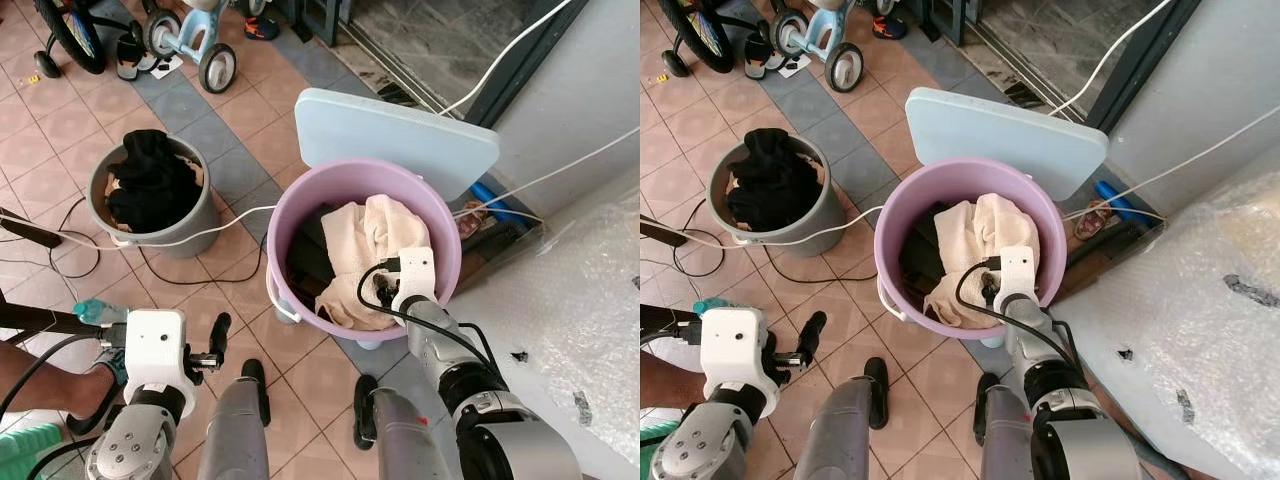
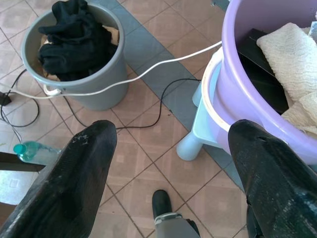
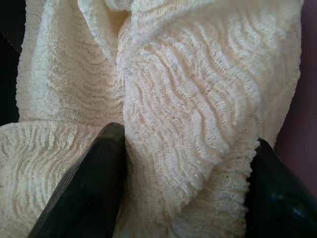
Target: Clothes washing
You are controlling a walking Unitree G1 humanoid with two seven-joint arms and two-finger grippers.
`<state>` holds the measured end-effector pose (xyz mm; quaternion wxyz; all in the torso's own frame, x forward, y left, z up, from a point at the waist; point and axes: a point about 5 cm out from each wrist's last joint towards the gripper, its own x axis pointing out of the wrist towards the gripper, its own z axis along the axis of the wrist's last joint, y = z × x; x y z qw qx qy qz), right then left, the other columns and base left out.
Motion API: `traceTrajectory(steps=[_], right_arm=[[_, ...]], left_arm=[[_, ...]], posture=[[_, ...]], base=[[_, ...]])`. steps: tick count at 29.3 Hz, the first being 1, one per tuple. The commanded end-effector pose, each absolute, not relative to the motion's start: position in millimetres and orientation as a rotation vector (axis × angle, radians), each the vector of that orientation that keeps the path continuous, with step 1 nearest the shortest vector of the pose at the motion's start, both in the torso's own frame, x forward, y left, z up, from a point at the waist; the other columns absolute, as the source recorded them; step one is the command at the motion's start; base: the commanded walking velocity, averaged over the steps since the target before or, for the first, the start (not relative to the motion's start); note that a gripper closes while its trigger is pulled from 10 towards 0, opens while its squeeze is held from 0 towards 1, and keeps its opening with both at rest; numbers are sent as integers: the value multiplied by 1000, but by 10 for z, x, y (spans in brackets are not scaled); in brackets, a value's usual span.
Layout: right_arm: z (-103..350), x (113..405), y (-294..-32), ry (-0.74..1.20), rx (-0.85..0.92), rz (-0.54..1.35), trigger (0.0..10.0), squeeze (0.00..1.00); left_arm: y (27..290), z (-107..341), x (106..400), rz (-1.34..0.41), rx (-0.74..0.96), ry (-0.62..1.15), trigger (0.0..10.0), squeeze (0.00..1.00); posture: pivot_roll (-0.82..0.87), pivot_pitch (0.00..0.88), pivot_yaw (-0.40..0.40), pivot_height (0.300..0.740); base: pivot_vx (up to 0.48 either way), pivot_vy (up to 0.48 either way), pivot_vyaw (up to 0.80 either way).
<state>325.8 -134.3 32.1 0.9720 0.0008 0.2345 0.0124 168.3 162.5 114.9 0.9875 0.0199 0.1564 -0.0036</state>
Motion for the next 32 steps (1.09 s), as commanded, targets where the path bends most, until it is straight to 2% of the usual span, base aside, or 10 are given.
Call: traceTrajectory(steps=[1, 24, 32], right_arm=[[217, 3184, -1383, 511, 20, 1, 0, 0], [232, 3206, -1438, 490, 88, -42, 0, 0], [465, 3349, -1351, 353, 207, -6, 0, 0]], left_arm=[[1628, 1087, 1647, 3, 42, 348, 10000, 0], [1589, 1072, 1672, 12, 29, 342, 10000, 0], [1569, 1058, 1732, 14, 25, 331, 10000, 0]], posture=[[215, 382, -20, 740], [196, 397, -34, 740], [181, 377, -44, 740]], base=[[0, 0, 0], [0, 0, 0], [0, 0, 0]])
